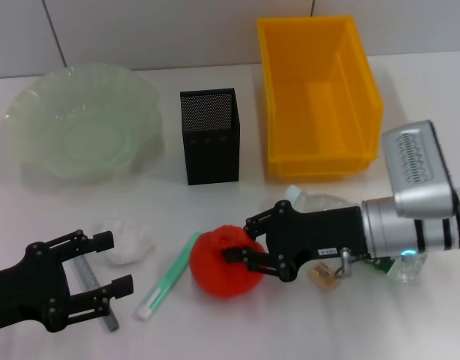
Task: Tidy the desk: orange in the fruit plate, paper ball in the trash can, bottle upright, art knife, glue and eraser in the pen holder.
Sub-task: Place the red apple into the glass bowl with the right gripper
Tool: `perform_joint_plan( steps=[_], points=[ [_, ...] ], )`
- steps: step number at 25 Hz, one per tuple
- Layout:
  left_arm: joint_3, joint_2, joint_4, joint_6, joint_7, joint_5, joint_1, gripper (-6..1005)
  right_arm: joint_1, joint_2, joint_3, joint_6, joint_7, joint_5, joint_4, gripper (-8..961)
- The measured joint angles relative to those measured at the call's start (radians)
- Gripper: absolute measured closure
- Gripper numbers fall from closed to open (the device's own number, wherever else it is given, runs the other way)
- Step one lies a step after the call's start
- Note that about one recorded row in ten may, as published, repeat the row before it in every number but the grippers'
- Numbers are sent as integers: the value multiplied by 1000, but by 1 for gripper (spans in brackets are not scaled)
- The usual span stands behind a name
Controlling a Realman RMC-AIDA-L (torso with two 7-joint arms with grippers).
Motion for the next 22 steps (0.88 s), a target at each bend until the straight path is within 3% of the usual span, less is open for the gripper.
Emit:
perform_joint_plan(
  steps=[13, 22],
  points=[
    [0, -7, -3, -1, 2, 0, 3, 262, -30, -2, -9, -114, 144, 144, -135, 788],
    [0, -11, -4, -1, 12, 1, 3, 267, 18, -1, -11, -137, 226, 262, -207, 859]
  ],
)
